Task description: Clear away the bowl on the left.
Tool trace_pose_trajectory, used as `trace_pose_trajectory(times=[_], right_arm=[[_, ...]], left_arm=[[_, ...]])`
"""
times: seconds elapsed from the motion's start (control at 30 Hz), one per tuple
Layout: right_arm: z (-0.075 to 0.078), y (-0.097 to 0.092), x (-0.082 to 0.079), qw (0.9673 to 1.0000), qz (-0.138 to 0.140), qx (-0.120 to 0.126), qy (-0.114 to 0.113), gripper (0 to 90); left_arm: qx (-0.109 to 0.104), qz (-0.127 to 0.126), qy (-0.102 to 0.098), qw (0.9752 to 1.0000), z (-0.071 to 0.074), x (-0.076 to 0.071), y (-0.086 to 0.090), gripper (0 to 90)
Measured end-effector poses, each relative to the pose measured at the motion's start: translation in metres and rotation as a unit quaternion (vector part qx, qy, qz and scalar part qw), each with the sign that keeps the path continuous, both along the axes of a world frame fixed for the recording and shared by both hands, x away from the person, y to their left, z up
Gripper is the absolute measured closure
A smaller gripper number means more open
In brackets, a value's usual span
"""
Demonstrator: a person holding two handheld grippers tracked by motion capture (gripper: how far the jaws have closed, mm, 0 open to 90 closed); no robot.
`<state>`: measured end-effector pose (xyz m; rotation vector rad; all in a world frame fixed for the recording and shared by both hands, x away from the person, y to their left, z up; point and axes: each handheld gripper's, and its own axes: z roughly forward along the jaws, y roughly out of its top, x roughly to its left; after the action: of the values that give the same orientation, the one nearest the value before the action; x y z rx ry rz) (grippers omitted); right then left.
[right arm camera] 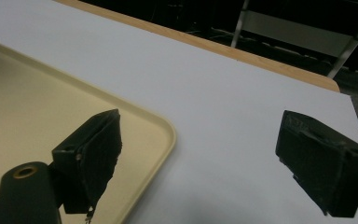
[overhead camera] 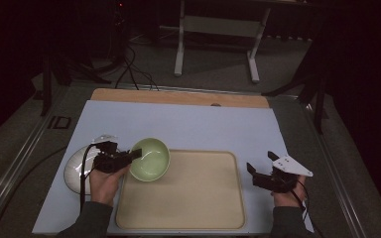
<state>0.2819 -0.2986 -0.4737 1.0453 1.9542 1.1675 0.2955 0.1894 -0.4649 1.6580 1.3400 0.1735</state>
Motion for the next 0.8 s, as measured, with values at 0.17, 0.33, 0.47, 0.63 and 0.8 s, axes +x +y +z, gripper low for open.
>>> trace_pose_trajectory(times=[0.17,0.33,0.47,0.63,0.8], right_arm=[[0.000,0.000,0.000,1.0000,0.001,-0.001,0.000,13.7],[0.000,0.001,0.000,1.0000,0.001,-0.001,0.001,13.7],[0.000,0.001,0.000,1.0000,0.002,-0.002,0.001,13.7],[0.000,0.001,0.000,1.0000,0.002,-0.002,0.002,13.7],[0.000,0.001,0.000,1.0000,0.002,-0.002,0.002,13.7]], left_arm=[[0.002,-0.004,0.002,1.0000,-0.001,0.000,-0.004,82.6],[0.003,-0.009,0.003,1.0000,-0.002,0.000,-0.008,82.6],[0.006,-0.013,0.003,0.9999,-0.003,0.000,-0.012,82.6],[0.009,-0.017,0.006,0.9998,-0.005,0.001,-0.018,82.5],[0.010,-0.019,0.008,0.9997,-0.007,0.001,-0.022,82.6]])
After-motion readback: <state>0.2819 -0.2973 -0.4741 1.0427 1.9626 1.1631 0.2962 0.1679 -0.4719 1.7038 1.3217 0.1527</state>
